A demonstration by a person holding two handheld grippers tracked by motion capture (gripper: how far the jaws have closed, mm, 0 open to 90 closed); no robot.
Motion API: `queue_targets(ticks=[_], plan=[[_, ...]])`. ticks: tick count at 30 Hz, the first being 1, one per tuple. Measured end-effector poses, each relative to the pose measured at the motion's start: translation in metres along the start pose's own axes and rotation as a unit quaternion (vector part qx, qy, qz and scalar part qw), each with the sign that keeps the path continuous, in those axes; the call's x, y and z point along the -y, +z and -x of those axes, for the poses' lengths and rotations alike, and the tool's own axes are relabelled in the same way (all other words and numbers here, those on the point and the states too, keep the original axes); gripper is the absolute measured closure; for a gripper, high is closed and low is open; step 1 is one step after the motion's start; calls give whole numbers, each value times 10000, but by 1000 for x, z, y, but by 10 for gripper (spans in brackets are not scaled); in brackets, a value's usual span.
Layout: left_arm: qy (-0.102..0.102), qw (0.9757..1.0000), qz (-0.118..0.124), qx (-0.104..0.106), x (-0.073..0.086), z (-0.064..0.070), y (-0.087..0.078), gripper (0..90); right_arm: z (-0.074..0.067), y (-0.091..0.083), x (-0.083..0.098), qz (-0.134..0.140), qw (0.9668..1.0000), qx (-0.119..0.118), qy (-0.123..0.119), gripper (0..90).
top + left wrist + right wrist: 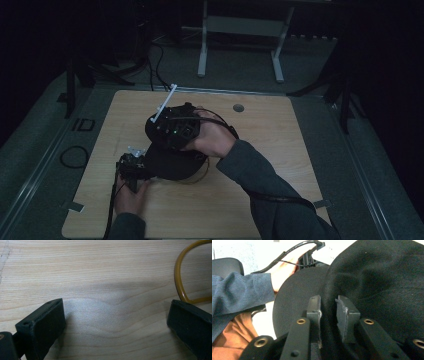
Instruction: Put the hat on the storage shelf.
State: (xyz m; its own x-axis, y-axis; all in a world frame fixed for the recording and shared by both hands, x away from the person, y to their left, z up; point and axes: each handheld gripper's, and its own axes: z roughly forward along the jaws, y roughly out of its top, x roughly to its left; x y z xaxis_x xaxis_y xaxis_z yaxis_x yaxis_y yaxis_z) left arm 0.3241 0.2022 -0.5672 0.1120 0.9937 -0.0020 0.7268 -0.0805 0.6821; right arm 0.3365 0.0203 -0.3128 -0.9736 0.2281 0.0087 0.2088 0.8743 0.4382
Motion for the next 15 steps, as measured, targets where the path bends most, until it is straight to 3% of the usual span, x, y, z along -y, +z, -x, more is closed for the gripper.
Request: queue_targets(ticks=[7, 15], plan=[[-26, 10000, 28, -2, 0, 1, 0, 12, 3, 2, 2, 57, 9999, -73, 45, 626], [-25, 10000, 26, -3, 0, 1, 0, 12, 8, -4, 6, 219, 9996, -63, 138, 599]])
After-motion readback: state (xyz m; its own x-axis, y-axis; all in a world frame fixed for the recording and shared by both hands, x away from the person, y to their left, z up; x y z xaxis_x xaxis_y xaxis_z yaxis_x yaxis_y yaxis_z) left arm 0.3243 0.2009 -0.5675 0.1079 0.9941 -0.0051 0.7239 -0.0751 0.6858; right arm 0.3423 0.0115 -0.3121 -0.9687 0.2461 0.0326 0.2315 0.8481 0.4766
